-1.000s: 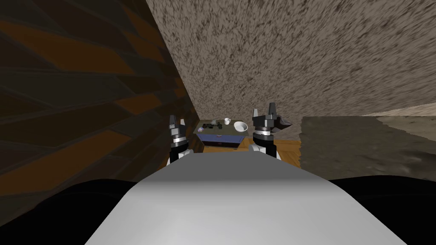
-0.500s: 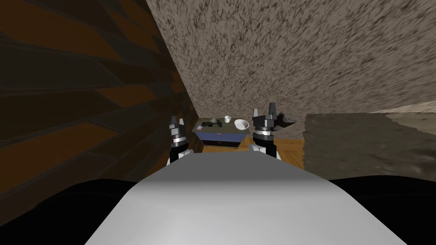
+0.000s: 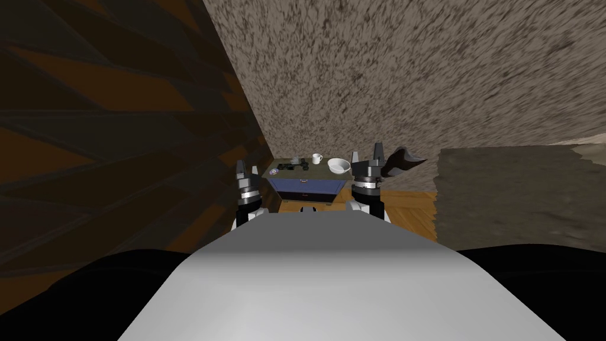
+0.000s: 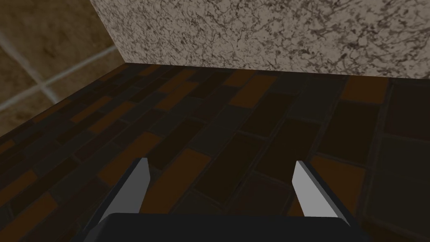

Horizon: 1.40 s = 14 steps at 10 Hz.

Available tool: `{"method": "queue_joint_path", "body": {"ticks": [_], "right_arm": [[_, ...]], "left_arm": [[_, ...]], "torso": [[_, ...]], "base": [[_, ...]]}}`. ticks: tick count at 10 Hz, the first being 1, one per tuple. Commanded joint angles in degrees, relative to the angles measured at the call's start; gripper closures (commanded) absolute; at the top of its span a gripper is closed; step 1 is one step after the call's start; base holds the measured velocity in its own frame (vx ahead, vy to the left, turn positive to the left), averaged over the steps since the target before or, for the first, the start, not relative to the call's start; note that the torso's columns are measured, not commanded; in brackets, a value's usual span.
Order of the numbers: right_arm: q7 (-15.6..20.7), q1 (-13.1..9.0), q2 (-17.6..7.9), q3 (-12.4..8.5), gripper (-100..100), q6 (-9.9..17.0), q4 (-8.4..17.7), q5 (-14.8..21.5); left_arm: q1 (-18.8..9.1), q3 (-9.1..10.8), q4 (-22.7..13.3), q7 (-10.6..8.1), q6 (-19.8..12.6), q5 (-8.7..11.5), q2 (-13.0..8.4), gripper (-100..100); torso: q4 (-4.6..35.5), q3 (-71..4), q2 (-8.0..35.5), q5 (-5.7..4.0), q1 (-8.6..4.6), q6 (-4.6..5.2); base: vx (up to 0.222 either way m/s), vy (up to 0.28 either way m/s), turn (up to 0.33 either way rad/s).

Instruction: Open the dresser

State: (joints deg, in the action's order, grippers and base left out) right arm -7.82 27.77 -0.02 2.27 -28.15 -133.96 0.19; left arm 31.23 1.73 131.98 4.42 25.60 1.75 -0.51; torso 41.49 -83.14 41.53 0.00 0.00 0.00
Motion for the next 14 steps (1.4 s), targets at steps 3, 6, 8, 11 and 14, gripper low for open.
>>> {"method": "queue_joint_path", "body": {"ticks": [3, 6, 8, 11, 14], "right_arm": [[0.0, 0.0, 0.0, 0.0, 0, 0.0, 0.0, 0.0], [0.0, 0.0, 0.0, 0.0, 0, 0.0, 0.0, 0.0], [0.0, 0.0, 0.0, 0.0, 0, 0.0, 0.0, 0.0], [0.0, 0.0, 0.0, 0.0, 0, 0.0, 0.0, 0.0], [0.0, 0.0, 0.0, 0.0, 0, 0.0, 0.0, 0.0]], "left_arm": [[-1.6, -0.02, -5.7, 0.50, 2.8, -0.5, -6.0, -100], [-2.8, -0.08, -9.5, 0.86, 4.7, -0.9, -7.5, -100], [-4.0, -0.14, -13.4, 1.27, 6.8, -1.4, -8.4, -100], [-5.4, -0.21, -18.3, 1.73, 9.2, -1.8, -9.1, -100], [-6.9, -0.28, -22.5, 2.22, 11.8, -2.4, -9.7, -100]], "torso": [[0.8, -1.4, 0.7, -0.01, -0.04, 0.00], [0.8, -1.4, 0.7, 0.00, 0.00, 0.00], [0.8, -1.4, 0.8, 0.01, 0.04, 0.00], [0.8, -1.4, 0.8, -0.01, -0.02, -0.01], [0.8, -1.4, 0.8, 0.00, 0.01, 0.00]], "base": [[0.011, -0.024, 0.001], [0.017, -0.028, 0.001], [0.020, -0.021, 0.001], [0.021, -0.031, 0.002], [0.012, -0.026, 0.001]]}}
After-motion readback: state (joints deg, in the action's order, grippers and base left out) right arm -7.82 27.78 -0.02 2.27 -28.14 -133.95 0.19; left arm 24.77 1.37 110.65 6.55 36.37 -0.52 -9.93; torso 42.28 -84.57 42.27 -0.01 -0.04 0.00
